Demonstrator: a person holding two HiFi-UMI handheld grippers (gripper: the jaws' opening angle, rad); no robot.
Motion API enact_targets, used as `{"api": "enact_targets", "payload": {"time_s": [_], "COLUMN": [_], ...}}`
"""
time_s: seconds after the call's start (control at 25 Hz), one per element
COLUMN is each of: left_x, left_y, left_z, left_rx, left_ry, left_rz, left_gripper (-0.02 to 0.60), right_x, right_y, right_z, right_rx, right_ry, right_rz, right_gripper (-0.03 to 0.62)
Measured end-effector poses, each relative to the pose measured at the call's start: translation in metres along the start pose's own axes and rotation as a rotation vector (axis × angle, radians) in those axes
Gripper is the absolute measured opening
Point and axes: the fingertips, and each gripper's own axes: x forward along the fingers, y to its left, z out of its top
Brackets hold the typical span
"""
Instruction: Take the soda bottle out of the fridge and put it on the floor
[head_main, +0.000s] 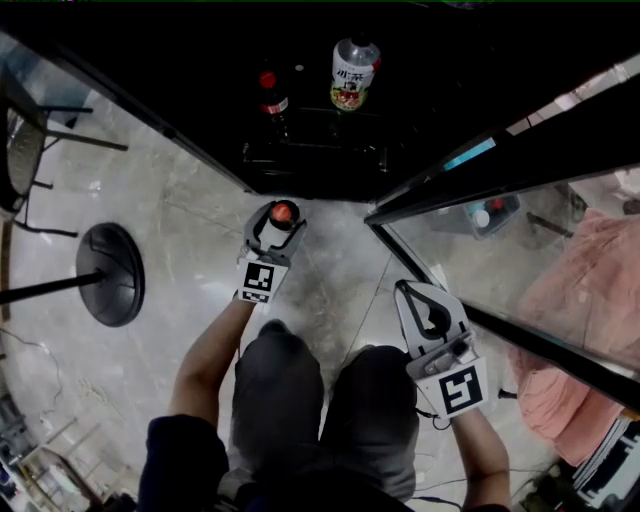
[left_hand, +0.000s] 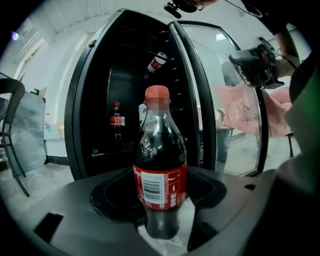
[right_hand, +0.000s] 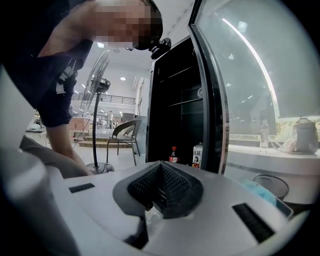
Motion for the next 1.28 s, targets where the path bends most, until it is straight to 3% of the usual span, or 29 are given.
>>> {"api": "enact_targets", "payload": {"time_s": [0.44, 1.28], "left_x": [0.016, 0.043], "left_y": [-0.005, -0.011], "left_z": [-0.061, -0.109], "left_rx": [-0.001, -0.033], "left_ry": [0.038, 0.03], "left_rz": [-0.017, 0.013], "left_gripper": [0.313, 0.313], "right_x": [0.021, 0.048], "right_y": [0.0, -0.006], "right_z": [-0.034, -0.076], "right_rx": [0.001, 0.031], "right_ry": [0.018, 0.029], "right_rz": [0.006, 0.047], "right_gripper": [0.018, 0.018]}}
